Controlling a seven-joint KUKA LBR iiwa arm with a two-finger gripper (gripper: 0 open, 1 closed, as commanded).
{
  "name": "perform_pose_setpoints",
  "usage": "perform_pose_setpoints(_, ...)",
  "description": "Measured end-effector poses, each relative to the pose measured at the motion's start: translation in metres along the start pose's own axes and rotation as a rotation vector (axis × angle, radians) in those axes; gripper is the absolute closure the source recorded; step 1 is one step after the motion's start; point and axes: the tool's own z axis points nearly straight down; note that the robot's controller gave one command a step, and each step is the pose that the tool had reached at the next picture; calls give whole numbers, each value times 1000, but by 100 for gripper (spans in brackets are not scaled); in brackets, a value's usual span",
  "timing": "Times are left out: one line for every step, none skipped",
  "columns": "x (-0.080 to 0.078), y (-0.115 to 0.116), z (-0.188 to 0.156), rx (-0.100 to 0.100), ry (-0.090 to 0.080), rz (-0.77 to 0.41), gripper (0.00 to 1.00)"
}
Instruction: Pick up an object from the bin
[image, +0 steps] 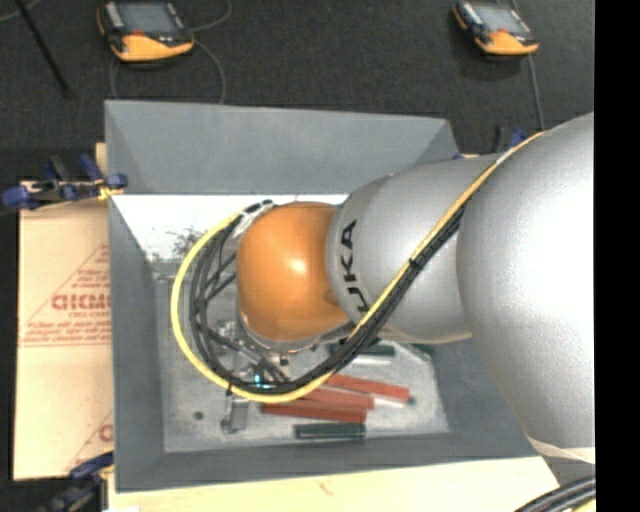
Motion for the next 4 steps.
perform_pose_setpoints(6,-72,69,4,0,99,0)
perform_pose_setpoints(14,-124,70,1,-18,-66,0)
perform_pose_setpoints(17,-122,71,-1,-9,-63,100)
perform_pose_setpoints(-12,-108,-59,1,-18,-131,100)
